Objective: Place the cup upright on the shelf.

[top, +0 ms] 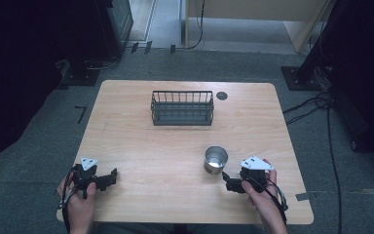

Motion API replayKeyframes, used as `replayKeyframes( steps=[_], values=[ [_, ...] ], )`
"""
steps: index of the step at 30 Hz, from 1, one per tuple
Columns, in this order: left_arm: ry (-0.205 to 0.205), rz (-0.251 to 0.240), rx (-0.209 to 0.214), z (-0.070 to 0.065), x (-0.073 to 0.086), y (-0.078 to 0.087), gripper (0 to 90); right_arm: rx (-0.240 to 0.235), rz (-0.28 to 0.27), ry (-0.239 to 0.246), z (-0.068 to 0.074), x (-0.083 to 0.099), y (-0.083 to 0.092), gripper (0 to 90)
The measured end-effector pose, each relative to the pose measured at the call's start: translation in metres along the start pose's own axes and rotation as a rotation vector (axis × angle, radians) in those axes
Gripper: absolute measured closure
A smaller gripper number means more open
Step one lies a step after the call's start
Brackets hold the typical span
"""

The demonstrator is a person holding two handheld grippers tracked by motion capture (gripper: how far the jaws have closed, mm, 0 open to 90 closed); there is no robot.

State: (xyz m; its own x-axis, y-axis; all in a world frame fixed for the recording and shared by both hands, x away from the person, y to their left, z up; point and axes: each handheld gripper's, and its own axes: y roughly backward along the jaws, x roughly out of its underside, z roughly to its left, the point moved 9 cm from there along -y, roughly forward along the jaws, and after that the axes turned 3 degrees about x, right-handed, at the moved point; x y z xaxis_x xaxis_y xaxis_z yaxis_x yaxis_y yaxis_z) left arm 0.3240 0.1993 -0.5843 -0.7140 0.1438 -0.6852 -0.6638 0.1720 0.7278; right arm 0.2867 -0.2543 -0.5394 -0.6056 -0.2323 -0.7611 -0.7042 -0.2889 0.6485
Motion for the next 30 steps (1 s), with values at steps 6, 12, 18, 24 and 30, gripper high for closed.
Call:
replayKeyframes(
  steps=[6, 12, 18, 24, 30],
  values=[
    [0.000, 0.000, 0.000, 0.000, 0.000, 0.000, 0.0, -0.020, 0.001, 0.011, 0.010, -0.005, -0.004, 8.9],
    [0.000, 0.000, 0.000, 0.000, 0.000, 0.000, 0.0, -0.047, 0.000, 0.017, 0.018, -0.010, -0.009, 9.1],
    [-0.001, 0.000, 0.000, 0.000, 0.000, 0.000, 0.0, -0.048, -0.003, 0.002, 0.023, -0.016, -0.014, 11.1],
    [0.000, 0.000, 0.000, 0.000, 0.000, 0.000, 0.0, -0.042, 0.004, 0.008, 0.028, -0.023, -0.021, 10.8],
    [0.000, 0.000, 0.000, 0.000, 0.000, 0.000, 0.0, -0.036, 0.011, -0.001, 0.034, -0.025, -0.031, 9.3]
  ],
)
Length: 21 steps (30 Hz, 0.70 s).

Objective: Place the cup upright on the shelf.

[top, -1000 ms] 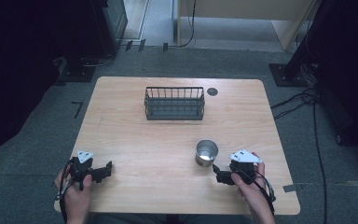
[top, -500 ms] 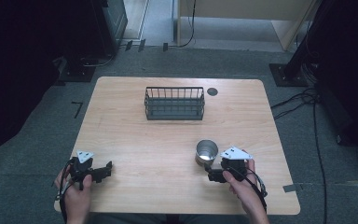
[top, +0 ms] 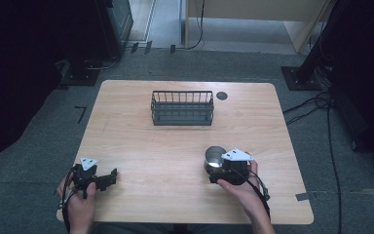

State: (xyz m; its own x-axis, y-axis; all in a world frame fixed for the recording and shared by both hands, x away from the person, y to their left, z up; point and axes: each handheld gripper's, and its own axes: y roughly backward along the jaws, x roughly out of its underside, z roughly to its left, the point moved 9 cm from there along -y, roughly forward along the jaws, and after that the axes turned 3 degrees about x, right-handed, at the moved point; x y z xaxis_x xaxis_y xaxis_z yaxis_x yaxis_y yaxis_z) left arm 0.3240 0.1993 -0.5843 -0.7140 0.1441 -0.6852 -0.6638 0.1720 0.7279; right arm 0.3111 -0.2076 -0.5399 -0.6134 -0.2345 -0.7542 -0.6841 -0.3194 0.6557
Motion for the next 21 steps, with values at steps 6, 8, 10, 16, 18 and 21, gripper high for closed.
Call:
replayKeyframes(
  steps=[6, 8, 10, 16, 18, 21],
  values=[
    [0.000, 0.000, 0.000, 0.000, 0.000, 0.000, 0.0, 0.007, 0.007, 0.006, 0.004, -0.002, -0.008, 9.3],
    [0.000, 0.000, 0.000, 0.000, 0.000, 0.000, 0.0, 0.013, 0.005, 0.014, 0.005, -0.003, -0.011, 9.8],
    [0.000, 0.000, 0.000, 0.000, 0.000, 0.000, 0.0, 0.024, 0.004, 0.019, 0.005, -0.004, -0.013, 10.7],
    [0.000, 0.000, 0.000, 0.000, 0.000, 0.000, 0.0, 0.040, -0.019, 0.008, 0.005, -0.009, -0.017, 12.8],
    [0.000, 0.000, 0.000, 0.000, 0.000, 0.000, 0.0, 0.047, -0.027, 0.000, 0.005, -0.010, -0.017, 15.5],
    [0.000, 0.000, 0.000, 0.000, 0.000, 0.000, 0.0, 0.059, -0.036, 0.002, 0.003, -0.011, -0.017, 17.8]
  ],
)
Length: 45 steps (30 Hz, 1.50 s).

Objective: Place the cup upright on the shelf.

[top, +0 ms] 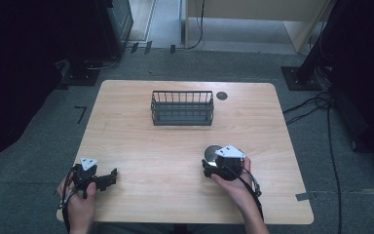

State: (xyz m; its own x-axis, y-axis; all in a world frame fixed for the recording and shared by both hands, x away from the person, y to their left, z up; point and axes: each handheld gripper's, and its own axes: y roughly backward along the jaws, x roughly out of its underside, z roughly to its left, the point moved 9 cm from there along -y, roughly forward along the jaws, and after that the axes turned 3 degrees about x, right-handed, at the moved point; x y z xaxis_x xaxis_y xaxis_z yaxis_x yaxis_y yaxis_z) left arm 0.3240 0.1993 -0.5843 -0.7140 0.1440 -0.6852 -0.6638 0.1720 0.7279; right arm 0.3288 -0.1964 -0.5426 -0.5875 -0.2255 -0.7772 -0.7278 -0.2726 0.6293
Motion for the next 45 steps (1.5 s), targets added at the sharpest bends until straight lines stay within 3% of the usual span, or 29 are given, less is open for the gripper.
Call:
replayKeyframes(
  steps=[19, 45],
  values=[
    [0.000, 0.000, 0.000, 0.000, 0.000, 0.000, 0.0, -0.033, -0.023, -0.013, -0.002, -0.024, 0.006, 18.2],
    [0.004, -0.004, 0.000, 0.000, 0.000, 0.000, 0.0, -0.034, -0.052, 0.008, -0.003, -0.079, 0.004, 18.2]
  ],
)
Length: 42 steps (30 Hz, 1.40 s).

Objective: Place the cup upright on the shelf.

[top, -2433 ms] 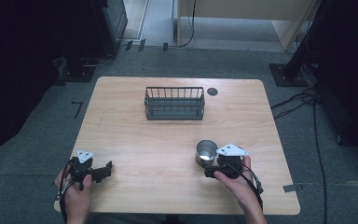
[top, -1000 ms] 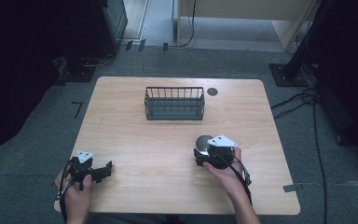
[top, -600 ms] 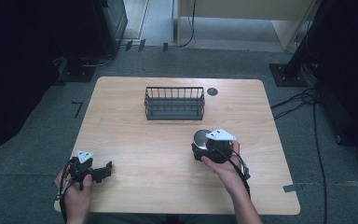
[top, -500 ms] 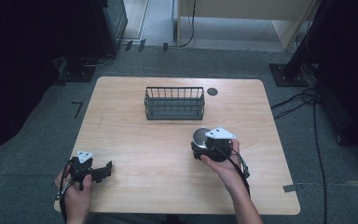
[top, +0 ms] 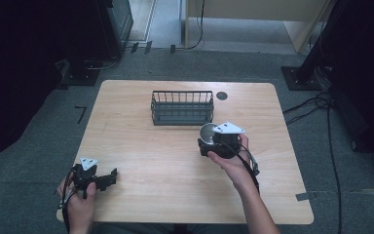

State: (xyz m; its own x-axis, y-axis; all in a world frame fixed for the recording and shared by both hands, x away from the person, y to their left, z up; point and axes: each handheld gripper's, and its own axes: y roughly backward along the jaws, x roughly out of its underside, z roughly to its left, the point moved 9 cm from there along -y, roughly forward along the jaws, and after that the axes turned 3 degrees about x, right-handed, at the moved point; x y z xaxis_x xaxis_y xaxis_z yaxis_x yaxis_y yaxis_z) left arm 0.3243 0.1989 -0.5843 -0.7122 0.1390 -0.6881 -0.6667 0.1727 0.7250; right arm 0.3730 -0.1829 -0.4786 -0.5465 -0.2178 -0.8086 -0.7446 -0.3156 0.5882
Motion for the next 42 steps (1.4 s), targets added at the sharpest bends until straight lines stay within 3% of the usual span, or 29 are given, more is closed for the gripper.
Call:
replayKeyframes(
  steps=[33, 42],
  values=[
    [-0.002, 0.004, 0.000, 0.000, 0.000, 0.000, 0.0, 0.024, 0.024, 0.021, -0.009, -0.056, -0.040, 18.2],
    [-0.003, 0.004, 0.000, 0.000, 0.000, 0.000, 0.0, 0.037, 0.008, 0.024, -0.015, -0.074, -0.046, 18.2]
  ],
)
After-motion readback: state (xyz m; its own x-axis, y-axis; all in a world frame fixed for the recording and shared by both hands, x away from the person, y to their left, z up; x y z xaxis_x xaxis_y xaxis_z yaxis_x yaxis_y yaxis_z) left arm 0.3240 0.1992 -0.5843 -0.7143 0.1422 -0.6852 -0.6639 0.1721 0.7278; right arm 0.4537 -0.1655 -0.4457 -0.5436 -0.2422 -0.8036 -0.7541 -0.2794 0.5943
